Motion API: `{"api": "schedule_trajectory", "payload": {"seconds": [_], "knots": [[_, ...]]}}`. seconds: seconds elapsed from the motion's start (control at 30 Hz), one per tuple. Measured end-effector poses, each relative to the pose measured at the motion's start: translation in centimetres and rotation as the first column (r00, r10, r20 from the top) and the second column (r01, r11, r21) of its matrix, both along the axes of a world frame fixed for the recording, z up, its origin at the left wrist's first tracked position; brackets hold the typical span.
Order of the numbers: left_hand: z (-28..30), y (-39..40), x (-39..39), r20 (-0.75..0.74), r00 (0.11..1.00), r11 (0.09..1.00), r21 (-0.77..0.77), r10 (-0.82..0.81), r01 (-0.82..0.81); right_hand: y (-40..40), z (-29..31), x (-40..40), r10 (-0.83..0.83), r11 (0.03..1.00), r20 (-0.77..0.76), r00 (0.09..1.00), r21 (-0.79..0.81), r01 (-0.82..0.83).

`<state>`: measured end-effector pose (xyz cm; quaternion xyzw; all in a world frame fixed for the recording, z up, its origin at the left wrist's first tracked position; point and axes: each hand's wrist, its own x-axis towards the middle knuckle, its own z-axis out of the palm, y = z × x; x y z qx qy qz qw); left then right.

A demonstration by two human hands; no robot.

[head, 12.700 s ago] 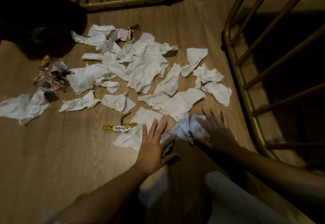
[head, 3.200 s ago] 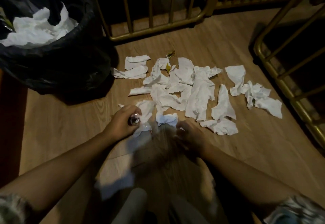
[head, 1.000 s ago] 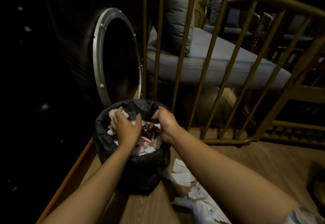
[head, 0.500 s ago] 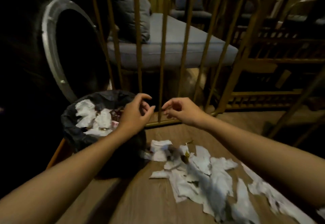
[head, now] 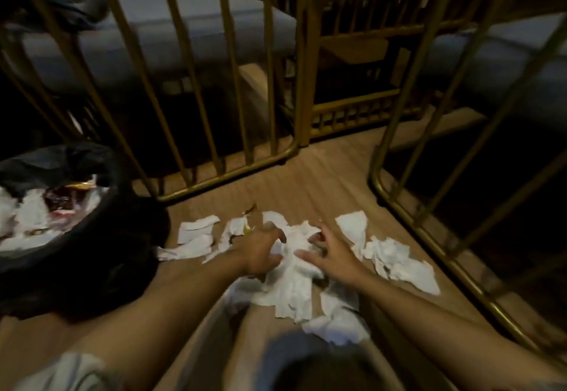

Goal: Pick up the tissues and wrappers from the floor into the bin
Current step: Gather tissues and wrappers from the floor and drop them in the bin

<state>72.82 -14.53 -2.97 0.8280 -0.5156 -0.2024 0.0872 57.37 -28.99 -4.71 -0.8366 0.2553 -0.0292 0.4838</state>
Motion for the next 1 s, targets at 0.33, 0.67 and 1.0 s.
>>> {"api": "schedule_trajectory", "payload": {"seconds": [0.33, 0.67, 1.0], "knots": [[-10.3, 0.6, -5.6, 0.015, 0.989, 0.980, 0.138, -0.146, 0.143, 0.5, -12.1, -8.2, -0.058, 0.866, -0.342, 0.938, -0.484, -0.124], [-14.1, 2.9, -9.2, -0.191, 0.981, 0.946, -0.308, 0.043, -0.101, -2.2, -12.6, -11.9, 0.240, 0.846, 0.018, 0.970, -0.494, -0.200], [-7.3, -5.1, -9.9, -0.411, 0.874, 0.733, -0.506, 0.260, -0.456, -6.7, -7.7, -9.3, -0.372, 0.890, 0.192, 0.908, -0.204, 0.407]]}}
